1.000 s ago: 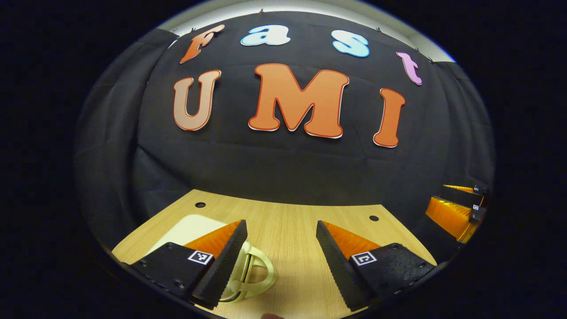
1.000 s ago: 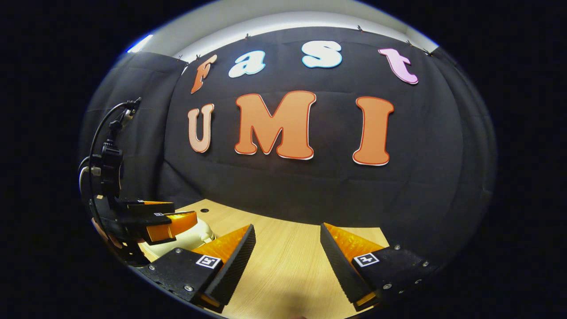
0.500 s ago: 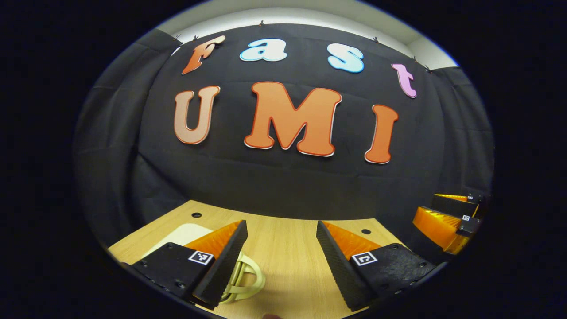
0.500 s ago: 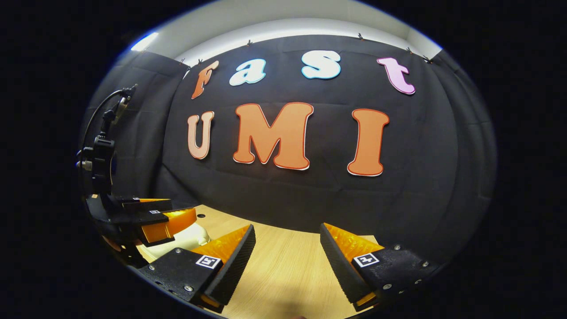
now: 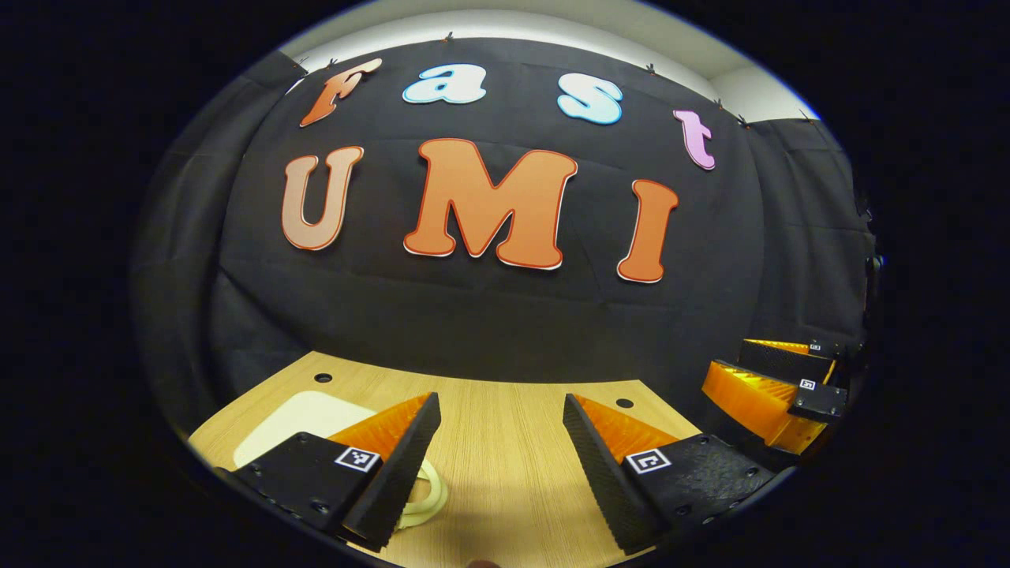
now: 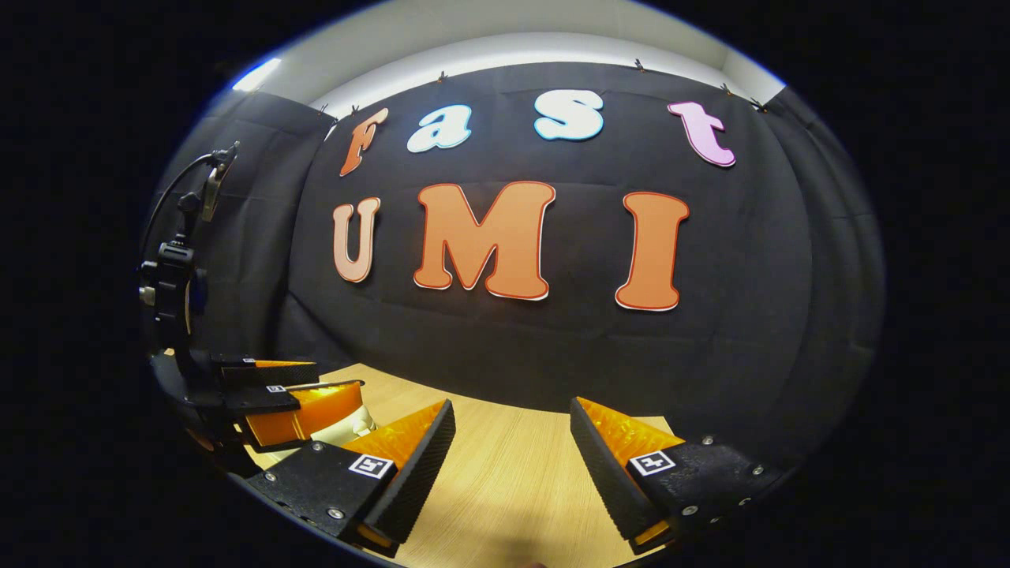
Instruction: First open the suitcase, pack the skin care products into it, and then close the suitcase.
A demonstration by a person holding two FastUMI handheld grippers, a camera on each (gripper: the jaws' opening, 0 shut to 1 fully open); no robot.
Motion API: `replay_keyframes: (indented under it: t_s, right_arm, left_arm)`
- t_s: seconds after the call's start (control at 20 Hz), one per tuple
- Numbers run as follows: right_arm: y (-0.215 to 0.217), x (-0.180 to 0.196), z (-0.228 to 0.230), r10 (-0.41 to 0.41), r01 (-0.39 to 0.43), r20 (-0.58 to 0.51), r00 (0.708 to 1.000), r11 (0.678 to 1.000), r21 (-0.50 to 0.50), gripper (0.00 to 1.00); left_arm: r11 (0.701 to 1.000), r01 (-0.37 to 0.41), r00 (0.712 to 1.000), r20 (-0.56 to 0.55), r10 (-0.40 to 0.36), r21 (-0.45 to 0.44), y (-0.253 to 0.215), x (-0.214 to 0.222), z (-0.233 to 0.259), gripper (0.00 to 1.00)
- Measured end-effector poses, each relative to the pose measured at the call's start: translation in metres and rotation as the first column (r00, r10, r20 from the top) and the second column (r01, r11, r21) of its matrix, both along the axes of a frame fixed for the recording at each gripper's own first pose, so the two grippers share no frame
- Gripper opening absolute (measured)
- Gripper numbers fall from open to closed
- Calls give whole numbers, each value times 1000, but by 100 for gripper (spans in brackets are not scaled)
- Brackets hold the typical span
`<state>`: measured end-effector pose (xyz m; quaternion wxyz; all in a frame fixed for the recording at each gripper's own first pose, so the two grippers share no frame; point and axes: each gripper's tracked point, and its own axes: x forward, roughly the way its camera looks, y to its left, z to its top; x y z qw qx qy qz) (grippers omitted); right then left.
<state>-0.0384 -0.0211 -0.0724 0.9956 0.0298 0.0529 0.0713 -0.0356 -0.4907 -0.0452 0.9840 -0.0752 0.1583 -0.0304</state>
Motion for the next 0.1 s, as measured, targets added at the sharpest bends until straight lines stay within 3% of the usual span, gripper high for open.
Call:
replay_keyframes:
  t_s: [0.1]
  right_arm:
    - [0,0,-1,1,-1,-4,1000,1000,2,93]
  left_arm:
    - [1000,-2,1000,-6,2,20,1,-2,-2,97]
